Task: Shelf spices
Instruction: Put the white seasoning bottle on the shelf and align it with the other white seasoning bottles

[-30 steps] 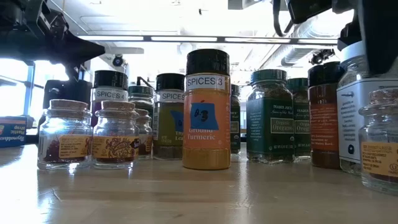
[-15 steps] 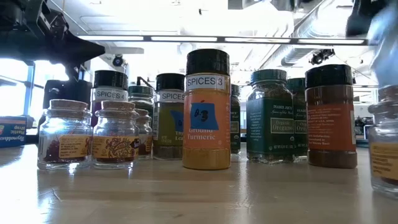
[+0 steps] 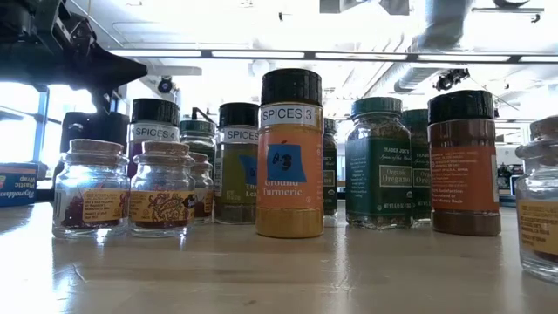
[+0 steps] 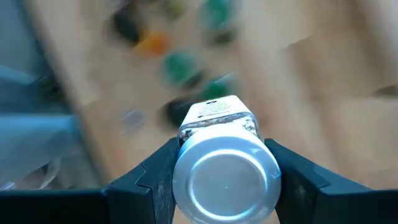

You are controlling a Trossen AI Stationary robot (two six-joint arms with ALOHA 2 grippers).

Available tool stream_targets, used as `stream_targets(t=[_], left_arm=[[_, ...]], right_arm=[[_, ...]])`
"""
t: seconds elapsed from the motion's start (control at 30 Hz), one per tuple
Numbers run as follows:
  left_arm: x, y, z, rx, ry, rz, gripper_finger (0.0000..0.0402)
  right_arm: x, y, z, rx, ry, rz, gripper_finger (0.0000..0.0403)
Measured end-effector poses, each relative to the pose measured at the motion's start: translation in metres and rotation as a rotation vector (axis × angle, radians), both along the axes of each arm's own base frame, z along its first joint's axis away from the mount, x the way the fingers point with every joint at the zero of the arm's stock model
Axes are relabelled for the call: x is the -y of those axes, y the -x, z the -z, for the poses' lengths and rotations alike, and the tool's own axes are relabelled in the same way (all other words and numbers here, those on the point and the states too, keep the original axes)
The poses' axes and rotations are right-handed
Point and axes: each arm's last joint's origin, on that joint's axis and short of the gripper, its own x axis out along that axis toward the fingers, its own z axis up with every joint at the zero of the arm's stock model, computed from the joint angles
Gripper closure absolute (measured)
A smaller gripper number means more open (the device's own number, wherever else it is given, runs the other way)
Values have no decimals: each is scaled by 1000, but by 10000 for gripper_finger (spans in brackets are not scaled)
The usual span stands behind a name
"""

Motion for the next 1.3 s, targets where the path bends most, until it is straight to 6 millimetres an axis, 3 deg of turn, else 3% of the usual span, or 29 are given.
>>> stream_targets(t=[0.13, 0.27, 0.43, 0.6, 0.93, 1.3], left_arm=[[0, 0, 0, 0, 0, 0, 401], [0, 0, 0, 0, 0, 0, 401], [0, 0, 0, 0, 0, 0, 401], [0, 0, 0, 0, 0, 0, 401], [0, 0, 0, 0, 0, 0, 401], [0, 0, 0, 0, 0, 0, 401]], right_arm=[[61, -7, 5, -34, 147, -58, 216], [114, -6, 34, -139, 195, -133, 216], [156, -5, 74, -169, 198, -145, 216], [168, -4, 104, -166, 193, -162, 216], [171, -4, 134, -186, 251, -152, 216], [173, -4, 138, -199, 301, -131, 210]])
